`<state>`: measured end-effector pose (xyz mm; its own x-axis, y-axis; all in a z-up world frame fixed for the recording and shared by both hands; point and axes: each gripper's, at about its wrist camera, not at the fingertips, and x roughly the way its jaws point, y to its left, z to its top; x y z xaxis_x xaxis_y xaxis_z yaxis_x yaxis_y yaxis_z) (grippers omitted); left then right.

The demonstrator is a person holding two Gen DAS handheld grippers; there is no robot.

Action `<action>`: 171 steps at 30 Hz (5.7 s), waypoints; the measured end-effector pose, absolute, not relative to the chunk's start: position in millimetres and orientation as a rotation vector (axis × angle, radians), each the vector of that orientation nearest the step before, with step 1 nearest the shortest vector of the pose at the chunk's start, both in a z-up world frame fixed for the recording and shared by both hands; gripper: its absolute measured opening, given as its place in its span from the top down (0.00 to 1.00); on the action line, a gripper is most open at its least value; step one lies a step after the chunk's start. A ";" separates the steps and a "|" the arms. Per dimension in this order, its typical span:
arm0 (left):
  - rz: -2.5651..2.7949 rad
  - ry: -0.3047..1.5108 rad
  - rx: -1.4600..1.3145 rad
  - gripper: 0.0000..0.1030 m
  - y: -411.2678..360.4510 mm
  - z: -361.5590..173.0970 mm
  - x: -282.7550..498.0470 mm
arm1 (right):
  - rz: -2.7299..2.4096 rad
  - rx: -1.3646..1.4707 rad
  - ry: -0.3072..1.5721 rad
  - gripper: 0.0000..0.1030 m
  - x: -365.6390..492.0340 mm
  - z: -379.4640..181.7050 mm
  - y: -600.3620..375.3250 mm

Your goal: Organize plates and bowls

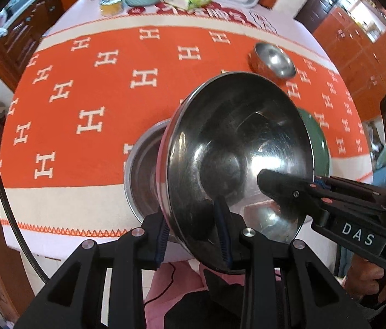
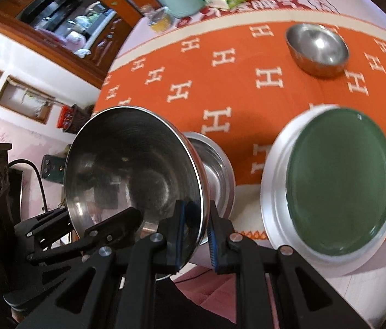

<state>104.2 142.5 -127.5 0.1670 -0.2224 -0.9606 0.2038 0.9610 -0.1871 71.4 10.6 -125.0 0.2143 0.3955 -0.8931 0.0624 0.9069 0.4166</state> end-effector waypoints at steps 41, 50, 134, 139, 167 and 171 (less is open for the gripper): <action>-0.506 1.338 0.139 0.58 157.7 -142.9 112.0 | -0.013 0.429 1.385 0.69 62.5 -144.7 33.1; -0.526 1.266 0.056 0.57 163.6 -125.8 97.7 | 0.001 0.390 1.325 0.69 49.5 -125.2 37.0; -0.012 1.080 -0.364 0.22 -22.9 -134.0 251.9 | 0.343 0.296 1.060 0.40 209.8 -118.2 -230.7; -0.033 1.110 -0.423 0.22 -25.2 -158.2 270.3 | 0.344 0.317 1.051 0.40 221.9 -133.9 -234.1; -0.092 1.293 -0.446 0.34 -51.3 -244.5 322.7 | 0.367 0.326 1.220 0.59 271.9 -215.2 -233.3; -0.100 1.305 -0.415 0.44 -57.5 -246.8 325.7 | 0.360 0.332 1.232 0.69 274.5 -220.5 -235.8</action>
